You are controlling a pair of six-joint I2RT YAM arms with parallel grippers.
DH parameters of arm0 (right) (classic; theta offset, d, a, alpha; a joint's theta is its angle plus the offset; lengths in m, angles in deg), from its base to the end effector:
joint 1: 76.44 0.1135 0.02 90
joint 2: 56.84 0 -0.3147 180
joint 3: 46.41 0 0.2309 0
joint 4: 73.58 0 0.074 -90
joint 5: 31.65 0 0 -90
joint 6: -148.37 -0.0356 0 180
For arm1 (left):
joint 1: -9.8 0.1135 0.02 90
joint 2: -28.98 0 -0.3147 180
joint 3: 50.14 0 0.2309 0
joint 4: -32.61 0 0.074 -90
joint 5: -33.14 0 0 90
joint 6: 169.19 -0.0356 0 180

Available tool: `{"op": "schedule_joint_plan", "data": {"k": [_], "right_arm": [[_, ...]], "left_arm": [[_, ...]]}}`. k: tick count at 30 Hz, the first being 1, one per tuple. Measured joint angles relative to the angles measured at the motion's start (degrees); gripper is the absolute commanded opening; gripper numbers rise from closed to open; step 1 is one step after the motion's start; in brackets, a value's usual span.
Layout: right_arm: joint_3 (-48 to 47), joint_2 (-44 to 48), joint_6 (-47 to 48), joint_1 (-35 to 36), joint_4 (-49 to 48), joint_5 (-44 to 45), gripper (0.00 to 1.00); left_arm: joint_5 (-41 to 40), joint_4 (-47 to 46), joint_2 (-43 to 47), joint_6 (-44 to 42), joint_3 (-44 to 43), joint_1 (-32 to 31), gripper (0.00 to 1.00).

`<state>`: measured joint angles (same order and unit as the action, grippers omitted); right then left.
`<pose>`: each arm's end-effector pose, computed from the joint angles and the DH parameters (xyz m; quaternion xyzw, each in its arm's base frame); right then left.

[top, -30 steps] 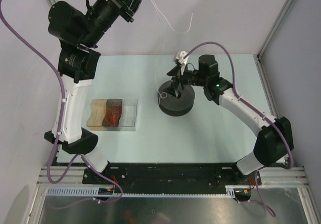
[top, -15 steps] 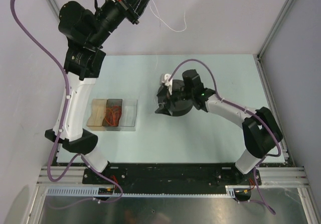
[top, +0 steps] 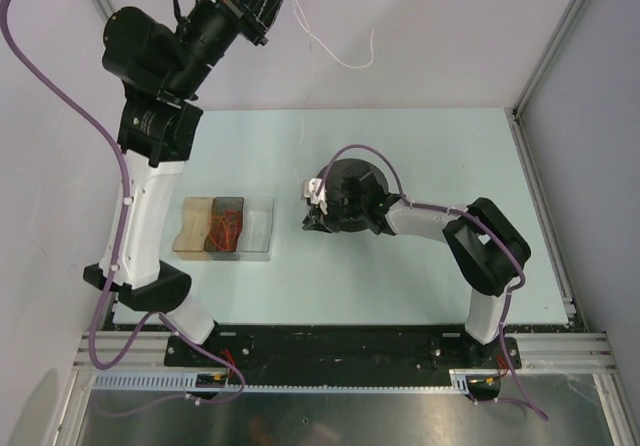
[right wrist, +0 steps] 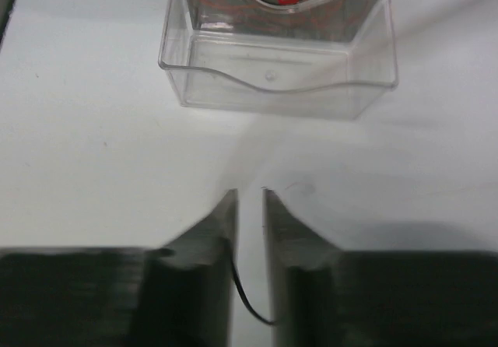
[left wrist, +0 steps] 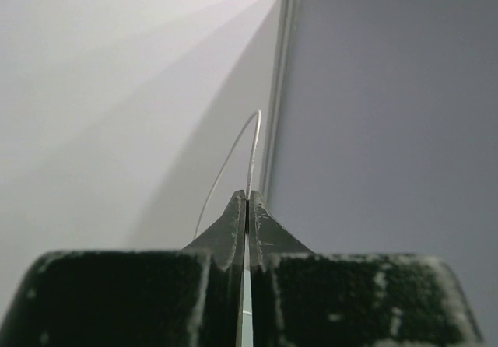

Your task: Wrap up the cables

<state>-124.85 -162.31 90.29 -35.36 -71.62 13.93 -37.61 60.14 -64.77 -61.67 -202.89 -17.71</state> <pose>0.2826 0.2794 0.2637 -0.6287 0.5271 0.3622 0.4424 0.2175 -0.1265 0.6816 0.1873 0.4674 -0.4049 0.7632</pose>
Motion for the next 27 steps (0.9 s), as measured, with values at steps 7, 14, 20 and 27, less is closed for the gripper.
{"op": "schedule_joint_plan", "data": {"k": [7,14,20,27], "right_arm": [[2.93,8.11,-2.38,-2.67,7.65,1.81,0.00],[1.95,34.58,2.91,-18.36,28.26,3.72,0.00],[1.75,39.30,12.22,-43.43,46.07,4.83,0.00],[5.97,33.38,23.19,-58.71,55.76,8.76,0.00]], "left_arm": [[-10.75,-0.22,2.14,-1.55,2.12,2.40,0.00],[-15.80,-1.46,6.67,2.73,13.70,11.10,0.00],[-11.47,-1.40,9.35,3.56,31.19,13.51,0.00],[-5.62,0.68,9.55,-3.45,49.24,11.47,0.00]]}}
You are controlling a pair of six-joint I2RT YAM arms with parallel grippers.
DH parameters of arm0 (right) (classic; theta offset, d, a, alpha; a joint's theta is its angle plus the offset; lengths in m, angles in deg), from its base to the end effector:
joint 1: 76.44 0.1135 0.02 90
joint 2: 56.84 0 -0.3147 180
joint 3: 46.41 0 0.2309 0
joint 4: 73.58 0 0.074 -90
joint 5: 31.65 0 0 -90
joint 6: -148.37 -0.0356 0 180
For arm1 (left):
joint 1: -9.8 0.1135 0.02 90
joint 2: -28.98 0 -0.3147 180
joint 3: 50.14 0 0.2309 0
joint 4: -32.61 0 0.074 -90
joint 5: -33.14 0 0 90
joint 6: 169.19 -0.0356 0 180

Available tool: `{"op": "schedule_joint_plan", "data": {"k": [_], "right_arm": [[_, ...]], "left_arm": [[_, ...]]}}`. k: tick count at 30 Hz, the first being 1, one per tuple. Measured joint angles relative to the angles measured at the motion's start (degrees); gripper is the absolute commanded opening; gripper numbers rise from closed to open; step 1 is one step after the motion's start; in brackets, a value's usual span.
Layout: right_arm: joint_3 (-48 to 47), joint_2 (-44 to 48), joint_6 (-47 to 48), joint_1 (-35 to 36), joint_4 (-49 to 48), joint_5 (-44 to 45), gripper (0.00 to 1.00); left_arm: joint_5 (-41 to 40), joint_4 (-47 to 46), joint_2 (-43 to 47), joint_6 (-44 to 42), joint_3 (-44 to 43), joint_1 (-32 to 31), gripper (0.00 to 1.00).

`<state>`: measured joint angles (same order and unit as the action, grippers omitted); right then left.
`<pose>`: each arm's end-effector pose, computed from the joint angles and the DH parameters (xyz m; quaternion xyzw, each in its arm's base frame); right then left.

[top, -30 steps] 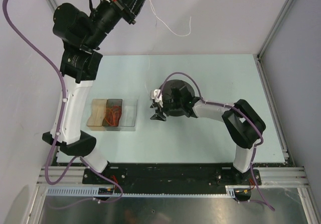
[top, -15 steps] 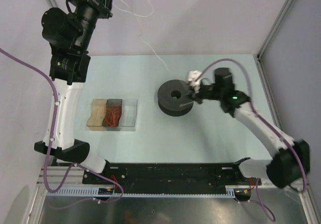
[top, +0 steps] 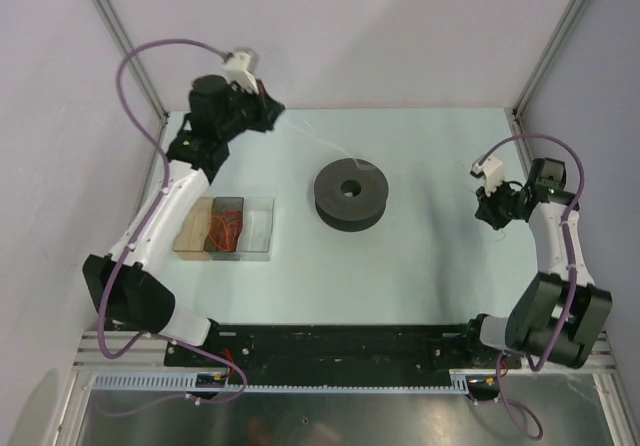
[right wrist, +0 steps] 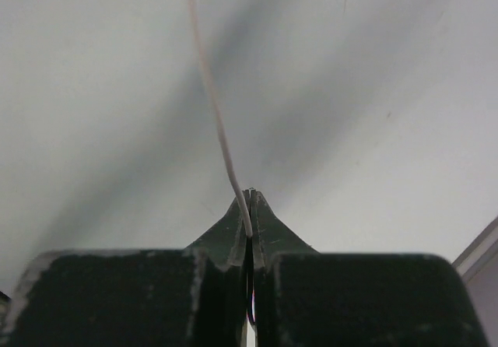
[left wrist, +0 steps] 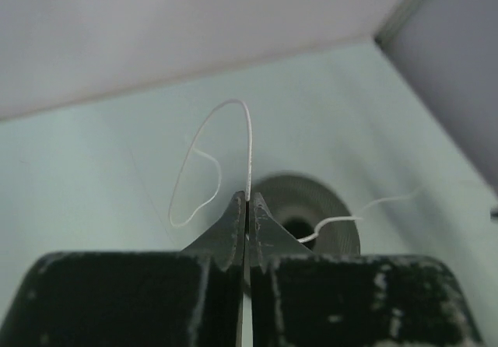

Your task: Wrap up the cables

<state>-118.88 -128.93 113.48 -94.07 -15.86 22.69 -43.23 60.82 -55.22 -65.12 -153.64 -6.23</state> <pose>0.2061 -0.0437 0.3278 -0.3750 0.8375 0.0779 0.3898 0.2989 -0.0946 0.4861 0.0900 0.7531 -0.2547 0.5999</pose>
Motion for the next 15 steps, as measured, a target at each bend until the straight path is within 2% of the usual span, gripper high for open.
{"op": "schedule_joint_plan", "data": {"k": [5,10,15], "right_arm": [[1.36,-6.43,2.91,-1.16,0.98,3.93,0.00],[1.44,-6.99,3.74,1.73,1.66,5.29,0.00],[1.44,-7.32,3.72,2.25,1.62,6.58,0.00]], "left_arm": [[3.61,0.33,0.76,-7.76,10.16,-7.56,0.00],[6.67,1.01,2.60,-17.35,20.55,-16.59,0.00],[11.17,4.52,5.97,-28.33,30.29,-21.09,0.02]]}}
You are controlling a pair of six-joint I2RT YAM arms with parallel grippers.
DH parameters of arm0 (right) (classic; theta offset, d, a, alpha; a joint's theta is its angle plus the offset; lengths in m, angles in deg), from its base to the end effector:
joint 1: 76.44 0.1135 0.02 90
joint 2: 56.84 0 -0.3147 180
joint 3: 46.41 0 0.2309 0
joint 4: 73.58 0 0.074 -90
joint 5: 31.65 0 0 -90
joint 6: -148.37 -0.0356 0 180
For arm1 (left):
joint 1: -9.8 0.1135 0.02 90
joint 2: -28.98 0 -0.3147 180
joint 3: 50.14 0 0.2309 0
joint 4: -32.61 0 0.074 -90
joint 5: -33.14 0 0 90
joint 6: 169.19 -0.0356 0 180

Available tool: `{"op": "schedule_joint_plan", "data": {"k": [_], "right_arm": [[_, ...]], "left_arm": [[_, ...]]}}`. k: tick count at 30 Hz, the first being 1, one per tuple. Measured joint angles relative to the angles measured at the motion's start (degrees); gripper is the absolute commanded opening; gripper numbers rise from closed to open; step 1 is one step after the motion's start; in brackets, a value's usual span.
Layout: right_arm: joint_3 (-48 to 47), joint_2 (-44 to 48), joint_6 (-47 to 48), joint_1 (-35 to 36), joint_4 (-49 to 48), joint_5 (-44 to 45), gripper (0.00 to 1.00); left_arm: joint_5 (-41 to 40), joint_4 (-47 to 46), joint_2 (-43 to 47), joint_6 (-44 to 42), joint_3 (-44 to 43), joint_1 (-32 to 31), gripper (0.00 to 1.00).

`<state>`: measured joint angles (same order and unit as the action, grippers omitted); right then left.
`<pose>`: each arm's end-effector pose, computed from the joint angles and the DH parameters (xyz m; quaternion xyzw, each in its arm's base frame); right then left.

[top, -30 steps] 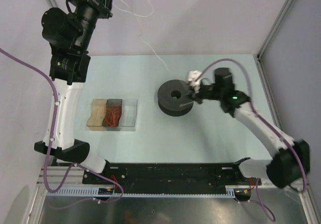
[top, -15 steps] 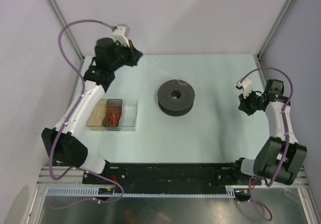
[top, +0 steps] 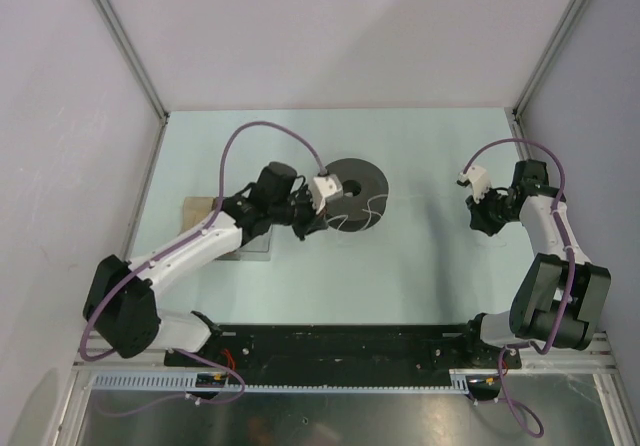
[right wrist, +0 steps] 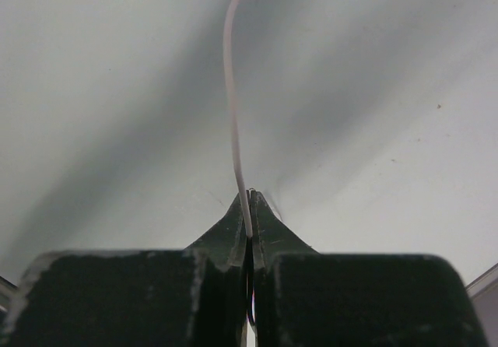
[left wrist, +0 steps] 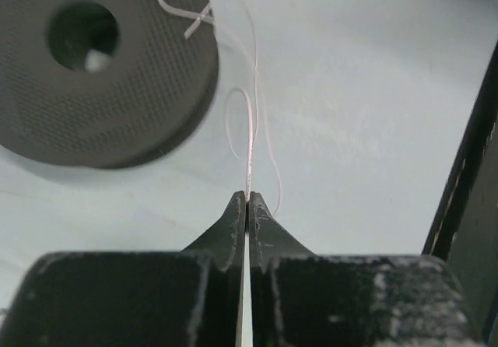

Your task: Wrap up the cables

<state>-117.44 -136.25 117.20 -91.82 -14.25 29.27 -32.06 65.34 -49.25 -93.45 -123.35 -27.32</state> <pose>0.2268 -0.0444 0.2919 -0.3966 0.8643 0.0836 0.2978 0.2062 -0.1748 0.3363 0.4653 0.7492 -0.2742 0.3833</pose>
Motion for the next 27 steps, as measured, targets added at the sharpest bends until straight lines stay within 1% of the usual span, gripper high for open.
{"op": "schedule_joint_plan", "data": {"k": [2,4,5,7,9,11,12,14,17,19,20,24,27], "right_arm": [[0.00,-0.26,0.00,-0.11,-0.02,0.48,0.00],[0.00,-0.68,0.02,-0.24,-0.09,1.05,0.00],[0.00,-0.83,0.04,-0.31,-0.11,1.29,0.00],[0.00,-1.14,0.20,-0.57,-0.15,1.73,0.00],[0.00,-1.33,0.22,-0.83,-0.28,1.90,0.00],[0.00,-1.38,0.28,-1.07,-0.42,1.86,0.00],[0.00,-1.38,0.39,-1.27,-0.44,1.81,0.00],[0.00,-1.38,0.46,-1.70,-0.44,1.70,0.00],[0.00,-1.18,1.18,-2.86,-0.33,0.72,0.00],[0.00,-0.74,1.70,-3.63,0.07,-0.17,0.00],[0.00,-0.33,2.36,-4.13,0.52,-0.74,0.00],[0.00,1.66,4.11,-5.35,2.89,-2.60,0.00],[0.00,2.54,4.46,-5.57,4.52,-3.56,0.00]], "left_arm": [[1.03,1.75,1.60,-4.26,3.26,-0.17,0.07],[1.46,3.21,3.04,-7.98,5.86,-0.15,0.10],[1.64,3.69,3.56,-9.64,6.97,-0.15,0.09],[1.95,4.46,4.00,-12.04,8.61,-0.15,0.04],[1.77,5.09,4.02,-13.92,9.97,-0.15,0.01],[0.92,5.86,4.02,-14.95,10.86,-0.13,0.01],[0.37,6.12,4.00,-15.47,11.21,-0.11,0.03],[-0.66,6.80,4.00,-16.61,11.63,0.07,0.12],[-0.83,8.15,4.26,-19.56,12.17,0.46,0.34],[-0.50,9.84,5.03,-21.57,12.46,0.74,0.48],[-0.31,10.36,5.42,-22.36,12.46,0.85,0.52],[2.25,12.15,6.60,-23.65,11.41,1.46,0.63],[6.34,12.59,6.60,-25.62,9.09,1.60,0.69]]}}
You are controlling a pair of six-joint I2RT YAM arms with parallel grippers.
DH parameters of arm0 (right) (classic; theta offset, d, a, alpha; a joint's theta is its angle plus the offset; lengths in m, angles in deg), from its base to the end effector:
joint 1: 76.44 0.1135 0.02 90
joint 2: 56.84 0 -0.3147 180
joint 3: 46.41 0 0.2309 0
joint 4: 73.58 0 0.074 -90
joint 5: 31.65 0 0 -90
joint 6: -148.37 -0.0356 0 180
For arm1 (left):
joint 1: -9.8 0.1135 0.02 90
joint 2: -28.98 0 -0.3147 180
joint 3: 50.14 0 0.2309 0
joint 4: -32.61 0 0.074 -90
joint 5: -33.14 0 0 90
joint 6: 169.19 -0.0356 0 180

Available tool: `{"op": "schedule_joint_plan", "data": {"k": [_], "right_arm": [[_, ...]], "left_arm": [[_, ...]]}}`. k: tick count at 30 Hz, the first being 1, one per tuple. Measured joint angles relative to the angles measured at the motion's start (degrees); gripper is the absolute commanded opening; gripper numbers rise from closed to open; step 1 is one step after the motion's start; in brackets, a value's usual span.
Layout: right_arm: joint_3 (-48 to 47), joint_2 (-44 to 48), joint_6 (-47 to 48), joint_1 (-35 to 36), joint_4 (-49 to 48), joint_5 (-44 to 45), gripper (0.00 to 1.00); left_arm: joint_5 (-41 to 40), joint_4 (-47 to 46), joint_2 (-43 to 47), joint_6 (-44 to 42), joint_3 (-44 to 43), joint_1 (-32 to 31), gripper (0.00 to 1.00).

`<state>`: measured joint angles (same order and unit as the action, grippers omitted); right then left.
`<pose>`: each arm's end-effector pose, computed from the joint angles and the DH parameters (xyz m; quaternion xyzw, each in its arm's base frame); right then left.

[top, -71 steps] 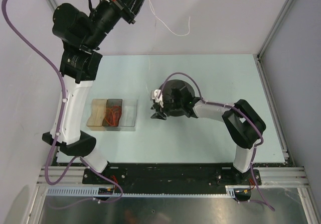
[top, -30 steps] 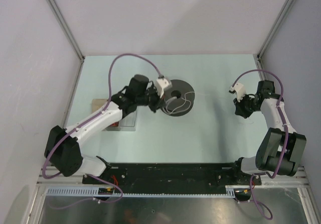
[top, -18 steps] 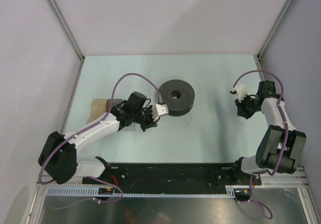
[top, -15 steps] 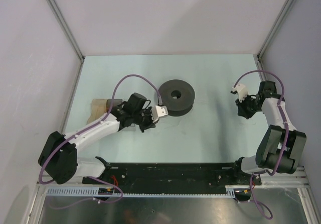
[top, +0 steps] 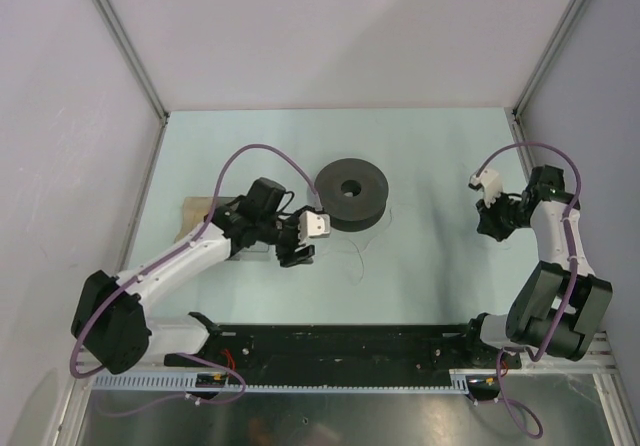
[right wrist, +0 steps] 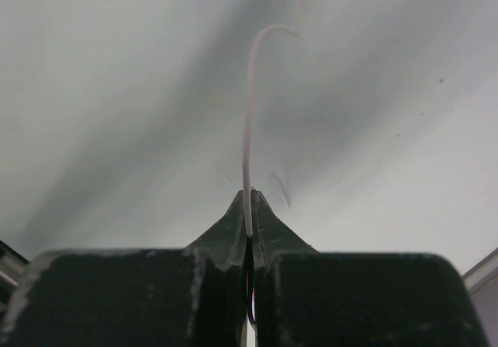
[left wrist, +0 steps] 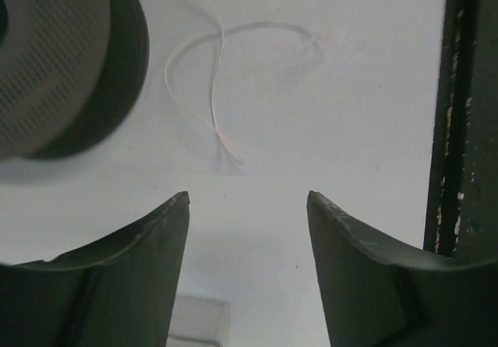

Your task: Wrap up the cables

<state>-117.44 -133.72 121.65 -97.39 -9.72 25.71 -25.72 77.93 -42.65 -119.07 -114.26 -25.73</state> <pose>0.2070 -0.0587 0.2989 -0.3872 0.8631 0.0918 0.3109 0.1625 -0.1387 0.2987 0.6261 0.6701 -0.2426 0.3164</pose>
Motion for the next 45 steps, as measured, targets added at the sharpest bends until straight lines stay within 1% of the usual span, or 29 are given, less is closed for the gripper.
{"op": "schedule_joint_plan", "data": {"k": [3,7,11,14,16,21,25,28,30,32,34,36,37,38,41,45], "right_arm": [[0.00,0.09,-0.26,-0.04,0.87,-0.70,0.00],[0.02,0.09,-1.22,0.00,0.92,-1.11,0.00],[0.02,0.09,-3.13,0.76,0.90,-1.07,0.00],[0.39,0.42,-4.76,1.55,0.63,-1.03,0.00],[1.03,0.96,-5.86,2.05,0.59,-1.01,0.00],[3.13,2.67,-8.31,3.13,0.11,-0.59,0.00],[4.37,4.52,-9.42,3.78,-0.17,-0.15,0.00],[5.20,5.81,-9.77,4.02,-0.35,-0.09,0.00],[5.86,6.64,-9.81,4.02,-0.39,0.15,0.00],[6.36,7.19,-9.81,4.02,-0.37,0.28,0.00],[6.51,7.48,-9.79,4.02,-0.24,0.28,0.00],[6.62,7.76,-9.73,4.00,-0.26,0.28,0.00],[6.71,7.89,-9.70,4.00,-0.26,0.28,0.00],[6.78,7.96,-9.68,3.98,-0.24,0.28,0.00],[6.88,8.00,-9.31,3.45,-0.22,0.31,0.00],[6.91,8.00,-6.99,0.90,0.31,0.52,0.00]], "left_arm": [[4.44,-0.15,-0.94,-3.98,-2.08,-0.70,0.71],[9.70,-0.35,-6.12,-10.95,-4.42,-2.80,0.71],[11.23,0.02,-9.94,-19.63,-4.68,-6.82,0.70],[11.10,0.46,-12.41,-25.35,-6.10,-10.03,0.67],[10.01,0.52,-13.99,-28.98,-7.41,-11.96,0.65],[3.23,0.70,-18.23,-37.51,-9.27,-18.12,0.61],[-1.64,1.03,-21.84,-41.24,-9.94,-21.70,0.58],[-4.94,1.33,-24.13,-42.64,-10.91,-23.26,0.55],[-7.13,1.62,-25.90,-42.75,-12.26,-24.02,0.51],[-9.31,1.53,-27.91,-42.75,-13.88,-24.61,0.44],[-11.21,1.42,-29.40,-42.77,-14.82,-24.98,0.32],[-12.83,1.36,-30.45,-43.01,-15.32,-25.18,0.14],[-13.62,1.36,-30.88,-43.28,-15.47,-25.22,0.07],[-14.40,1.36,-31.21,-43.34,-15.52,-25.22,0.03],[-15.30,2.05,-31.36,-42.49,-16.22,-24.79,0.00],[-14.01,2.25,-28.89,-37.07,-19.23,-22.25,0.00]]}}
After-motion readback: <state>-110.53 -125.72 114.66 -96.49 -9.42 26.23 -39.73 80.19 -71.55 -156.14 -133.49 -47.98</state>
